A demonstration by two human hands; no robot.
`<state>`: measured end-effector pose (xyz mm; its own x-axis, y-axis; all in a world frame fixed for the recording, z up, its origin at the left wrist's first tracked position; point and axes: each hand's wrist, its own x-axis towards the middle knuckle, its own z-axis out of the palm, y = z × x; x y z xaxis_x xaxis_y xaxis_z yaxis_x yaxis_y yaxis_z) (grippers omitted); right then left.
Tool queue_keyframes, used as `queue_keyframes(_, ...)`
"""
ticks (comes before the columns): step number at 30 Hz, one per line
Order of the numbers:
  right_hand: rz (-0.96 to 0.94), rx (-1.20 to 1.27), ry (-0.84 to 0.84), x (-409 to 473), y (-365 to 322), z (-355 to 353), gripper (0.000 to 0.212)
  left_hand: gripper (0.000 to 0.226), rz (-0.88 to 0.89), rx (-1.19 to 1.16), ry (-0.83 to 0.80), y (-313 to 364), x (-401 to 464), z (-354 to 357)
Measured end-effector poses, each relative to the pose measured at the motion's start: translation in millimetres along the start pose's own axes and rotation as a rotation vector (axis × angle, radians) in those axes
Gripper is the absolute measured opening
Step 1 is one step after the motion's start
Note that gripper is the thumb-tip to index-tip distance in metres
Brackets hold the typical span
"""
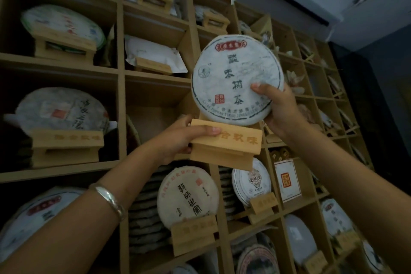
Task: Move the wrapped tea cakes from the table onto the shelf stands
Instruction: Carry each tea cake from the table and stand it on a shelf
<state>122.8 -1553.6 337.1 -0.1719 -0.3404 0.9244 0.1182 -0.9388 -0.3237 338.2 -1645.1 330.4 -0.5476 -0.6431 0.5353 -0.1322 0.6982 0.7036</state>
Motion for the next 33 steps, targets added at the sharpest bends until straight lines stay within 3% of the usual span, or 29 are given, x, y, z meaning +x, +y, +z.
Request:
queue_keyframes(7,0.176,-0.103,0.001,4,12,11,0.047,0.081,-0.029,-0.184,0.097,-11,-10,1)
queue_keyframes(13,0.357,-0.189,-0.137,15,25,12,0.052,0.078,-0.061,-0.217,0.143,-17,-18,0)
queue_keyframes(16,0.433,-0.293,-0.195,19,24,11,0.044,0.079,-0.09,-0.242,0.154,-22,-23,-2)
queue_keyframes(19,0.418,-0.46,-0.133,21,21,13,0.031,0.076,-0.104,-0.238,0.15,-25,-25,-4)
queue_keyframes(23,0.296,-0.708,-0.094,23,17,18,0.038,0.072,-0.099,-0.236,0.141,-25,-26,-3)
queue_keyframes(26,0.228,-0.71,-0.041,24,16,17,0.037,0.074,-0.099,-0.27,0.148,-23,-26,1)
queue_keyframes(33,0.411,-0.543,-0.101,34,17,16,0.047,0.071,-0.061,-0.295,0.187,-24,-28,8)
